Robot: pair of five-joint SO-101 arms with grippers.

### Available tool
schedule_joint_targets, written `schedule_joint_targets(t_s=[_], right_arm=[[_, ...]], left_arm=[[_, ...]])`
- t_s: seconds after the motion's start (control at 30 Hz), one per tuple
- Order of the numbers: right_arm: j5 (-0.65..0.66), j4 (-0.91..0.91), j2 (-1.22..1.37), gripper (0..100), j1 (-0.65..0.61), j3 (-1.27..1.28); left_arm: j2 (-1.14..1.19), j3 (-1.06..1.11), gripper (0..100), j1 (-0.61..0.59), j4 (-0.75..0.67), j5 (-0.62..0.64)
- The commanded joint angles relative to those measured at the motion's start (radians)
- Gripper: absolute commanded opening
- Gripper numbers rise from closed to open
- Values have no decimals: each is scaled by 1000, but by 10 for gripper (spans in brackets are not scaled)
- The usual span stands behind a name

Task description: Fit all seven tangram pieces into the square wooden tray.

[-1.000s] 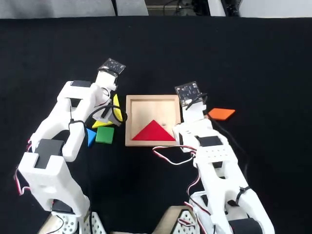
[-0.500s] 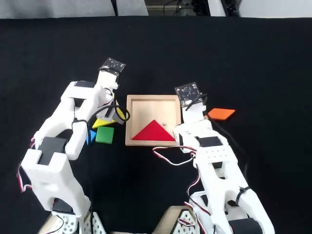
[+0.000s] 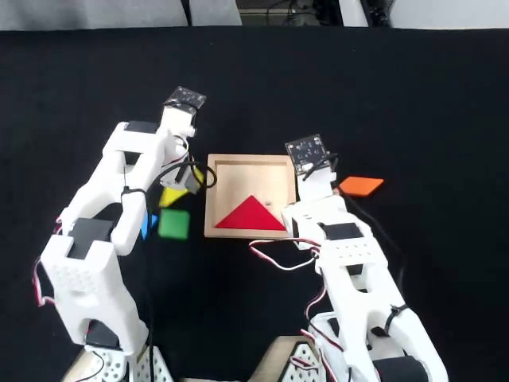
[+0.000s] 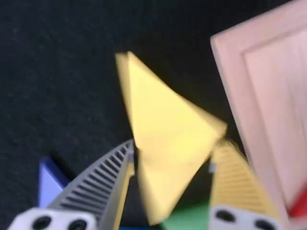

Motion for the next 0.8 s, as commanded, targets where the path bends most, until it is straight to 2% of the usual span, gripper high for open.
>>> schedule_joint_targets(t_s=[0.0,0.23,0.57,0.77], right_arm=[[9,-21,-31,11,-12,-5],[9,-21,-31,11,-12,-5],[9,-21,-31,11,-14,-5],[9,-18,-33,11,-9,-5]], left_arm=[[-6,-39,238,8,5,37],[-8,-38,273,12,9,44],[-95,-42,344,15,0,364],[-83,-51,342,-24,-69,374]])
